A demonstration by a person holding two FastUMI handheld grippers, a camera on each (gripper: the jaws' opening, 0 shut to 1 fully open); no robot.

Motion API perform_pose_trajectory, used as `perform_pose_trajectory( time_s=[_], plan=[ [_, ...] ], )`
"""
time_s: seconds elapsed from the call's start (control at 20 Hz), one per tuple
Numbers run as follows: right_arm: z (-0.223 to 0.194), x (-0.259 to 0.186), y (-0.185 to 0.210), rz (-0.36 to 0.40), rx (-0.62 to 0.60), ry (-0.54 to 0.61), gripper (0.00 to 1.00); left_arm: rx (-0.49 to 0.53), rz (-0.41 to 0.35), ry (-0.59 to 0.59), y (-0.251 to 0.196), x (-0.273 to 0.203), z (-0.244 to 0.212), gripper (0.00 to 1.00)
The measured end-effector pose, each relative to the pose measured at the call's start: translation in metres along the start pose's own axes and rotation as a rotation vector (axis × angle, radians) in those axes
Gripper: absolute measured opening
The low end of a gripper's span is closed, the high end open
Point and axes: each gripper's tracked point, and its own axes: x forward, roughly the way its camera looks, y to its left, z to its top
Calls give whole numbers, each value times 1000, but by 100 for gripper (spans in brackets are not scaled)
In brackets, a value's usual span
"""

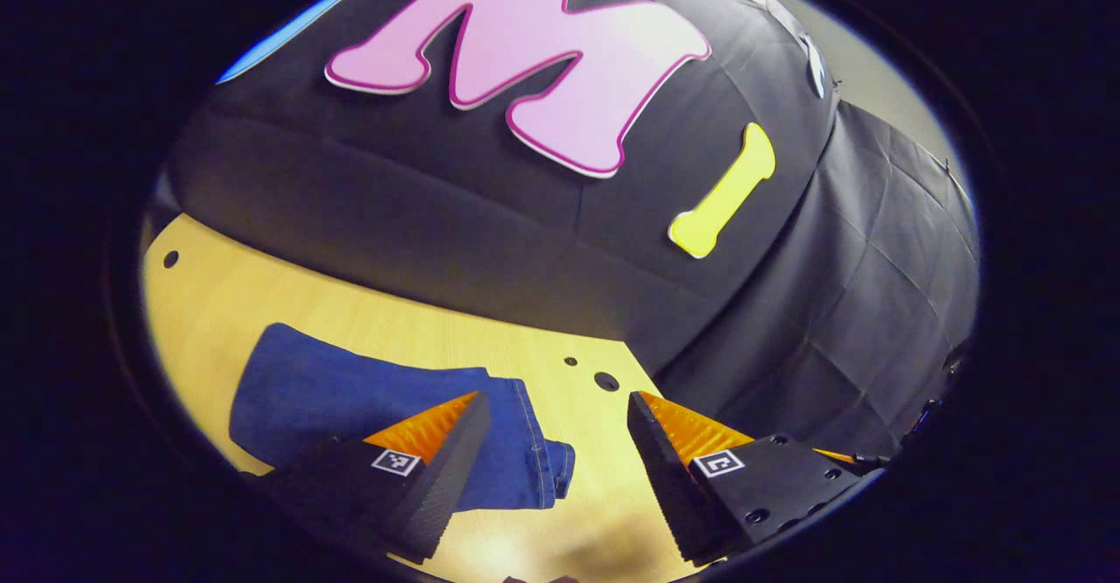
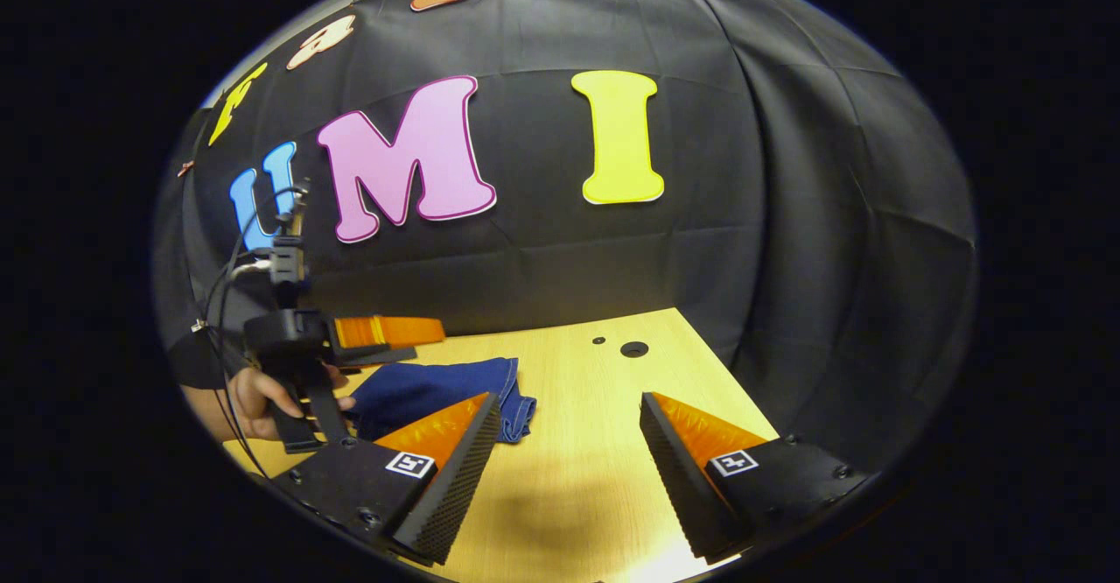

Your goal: Grasp the waist and the cuffs of the jeans and fold them to make the two legs overlap; first hold the waist and fold one-third of the jeans toward the cuffs, then hold the cuffs and fold the remaining one-third in the same direction to finish folding.

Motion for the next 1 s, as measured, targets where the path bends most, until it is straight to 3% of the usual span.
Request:
perform_pose_trajectory(
  time_s=[0.25,0.5,0.75,1.0],
  plan=[
    [34,-25,31,19,-16,-68,98,107,141,-194,38,-125,64,97],
    [73,-71,86,57,-28,-151,97,230,303,-290,65,-248,92,97],
    [96,-128,138,76,-47,-250,97,281,366,-368,61,-345,90,96],
    [81,-184,167,69,-72,-304,97,321,370,-380,47,-407,60,96]
  ],
)
